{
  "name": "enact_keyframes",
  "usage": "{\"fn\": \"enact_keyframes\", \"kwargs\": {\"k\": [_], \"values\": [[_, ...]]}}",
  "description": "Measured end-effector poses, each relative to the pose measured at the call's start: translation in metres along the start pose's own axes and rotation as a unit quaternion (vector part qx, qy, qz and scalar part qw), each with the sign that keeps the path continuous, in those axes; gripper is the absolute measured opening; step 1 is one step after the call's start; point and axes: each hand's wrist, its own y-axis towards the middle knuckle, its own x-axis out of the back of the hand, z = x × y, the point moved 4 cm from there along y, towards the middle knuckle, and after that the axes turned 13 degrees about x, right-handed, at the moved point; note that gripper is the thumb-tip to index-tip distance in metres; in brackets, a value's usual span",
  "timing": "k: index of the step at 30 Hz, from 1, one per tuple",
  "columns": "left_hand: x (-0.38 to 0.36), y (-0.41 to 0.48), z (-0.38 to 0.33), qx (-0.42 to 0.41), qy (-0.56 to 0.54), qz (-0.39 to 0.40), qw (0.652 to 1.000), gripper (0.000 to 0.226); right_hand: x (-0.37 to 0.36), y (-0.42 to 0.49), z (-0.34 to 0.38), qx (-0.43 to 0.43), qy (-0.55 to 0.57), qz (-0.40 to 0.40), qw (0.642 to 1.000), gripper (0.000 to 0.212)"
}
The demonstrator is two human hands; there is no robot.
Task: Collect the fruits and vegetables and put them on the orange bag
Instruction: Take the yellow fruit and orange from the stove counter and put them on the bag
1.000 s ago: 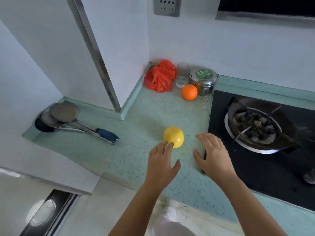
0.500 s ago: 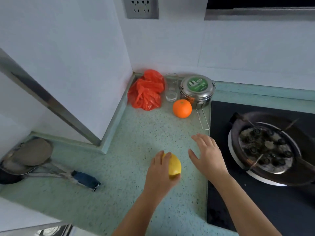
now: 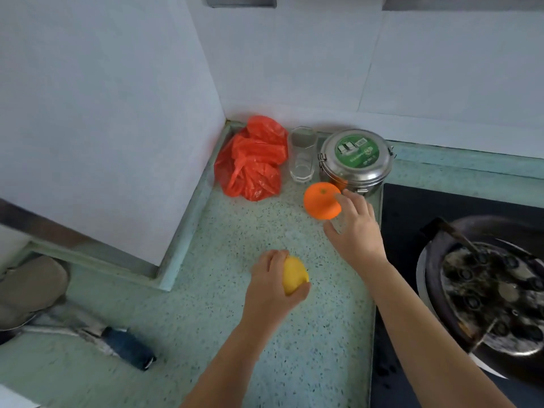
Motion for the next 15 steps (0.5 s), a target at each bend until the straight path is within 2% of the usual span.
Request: {"fn": "enact_keyframes", "kwargs": {"k": [8,15], "values": [[-0.002,0.009,-0.002,0.019,-0.025,-0.010,0.999,0.081,-0.029,0.021,-0.008,-0.015,0.016,-0.003,1.000,0.059],[-0.002,0.008,-0.003,0.026,-0.040,-0.025,0.999,0.079,-0.043,0.033,-0.008,0.008,-0.014,0.007,1.000,0.060]]}}
